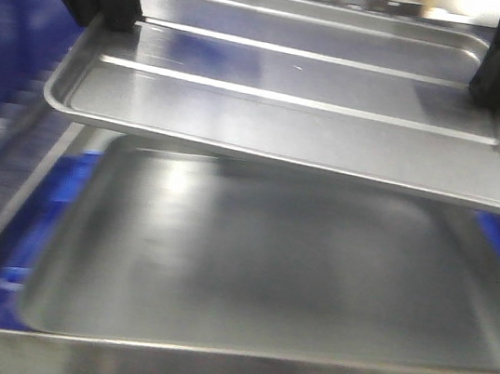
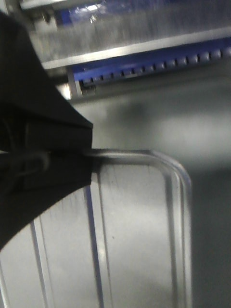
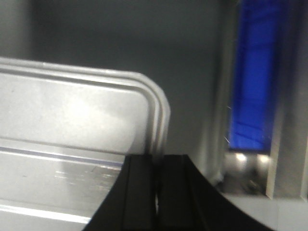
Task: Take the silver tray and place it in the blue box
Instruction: 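Hold the tray level with both grippers while the base drives to the bins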
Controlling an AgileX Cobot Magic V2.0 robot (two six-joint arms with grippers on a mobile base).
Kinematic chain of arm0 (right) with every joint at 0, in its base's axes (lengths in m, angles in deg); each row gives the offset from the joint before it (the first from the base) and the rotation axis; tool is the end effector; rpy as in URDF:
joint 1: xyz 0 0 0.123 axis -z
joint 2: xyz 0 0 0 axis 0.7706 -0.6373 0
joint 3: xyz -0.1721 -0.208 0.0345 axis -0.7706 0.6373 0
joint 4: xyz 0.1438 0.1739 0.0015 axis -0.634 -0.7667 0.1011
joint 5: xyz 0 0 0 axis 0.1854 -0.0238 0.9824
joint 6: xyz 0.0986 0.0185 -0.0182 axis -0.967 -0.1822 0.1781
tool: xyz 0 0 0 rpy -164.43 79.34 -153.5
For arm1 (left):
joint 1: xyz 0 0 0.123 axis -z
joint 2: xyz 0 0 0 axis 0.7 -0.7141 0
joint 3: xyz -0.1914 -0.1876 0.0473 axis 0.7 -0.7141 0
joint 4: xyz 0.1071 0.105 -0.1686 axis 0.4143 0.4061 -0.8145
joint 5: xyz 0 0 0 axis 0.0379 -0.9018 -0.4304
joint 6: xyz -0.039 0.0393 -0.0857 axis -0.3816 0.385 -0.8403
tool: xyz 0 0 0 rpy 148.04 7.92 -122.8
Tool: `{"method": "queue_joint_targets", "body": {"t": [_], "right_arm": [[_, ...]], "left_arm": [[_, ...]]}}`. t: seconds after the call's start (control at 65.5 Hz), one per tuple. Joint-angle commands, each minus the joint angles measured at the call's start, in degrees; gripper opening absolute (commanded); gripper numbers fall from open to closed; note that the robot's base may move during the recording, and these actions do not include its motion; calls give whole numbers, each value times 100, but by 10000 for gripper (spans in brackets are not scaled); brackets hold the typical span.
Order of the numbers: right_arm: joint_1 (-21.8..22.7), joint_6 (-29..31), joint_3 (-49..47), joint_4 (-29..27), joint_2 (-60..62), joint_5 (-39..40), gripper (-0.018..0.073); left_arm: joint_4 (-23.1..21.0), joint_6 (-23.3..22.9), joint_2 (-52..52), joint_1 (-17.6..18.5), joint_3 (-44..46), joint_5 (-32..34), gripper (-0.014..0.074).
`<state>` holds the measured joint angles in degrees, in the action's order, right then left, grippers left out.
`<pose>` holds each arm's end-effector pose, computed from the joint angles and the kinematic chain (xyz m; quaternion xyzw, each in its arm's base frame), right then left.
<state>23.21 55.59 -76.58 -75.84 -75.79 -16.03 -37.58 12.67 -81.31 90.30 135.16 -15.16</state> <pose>0.2193 0.1045 0.3092 -0.0064 0.9665 0.0809 0.2436 0.2048 -0.1879 0.3274 0.0760 0.9653 -0.0948 0.2312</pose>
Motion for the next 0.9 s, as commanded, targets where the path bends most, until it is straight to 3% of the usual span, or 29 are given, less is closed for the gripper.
{"method": "queue_joint_targets", "body": {"t": [0.0,0.886], "right_arm": [[59,57,-182,510,142,-111,69],[59,57,-182,510,142,-111,69]], "left_arm": [[465,18,195,-46,136,-178,-105],[465,18,195,-46,136,-178,-105]]}}
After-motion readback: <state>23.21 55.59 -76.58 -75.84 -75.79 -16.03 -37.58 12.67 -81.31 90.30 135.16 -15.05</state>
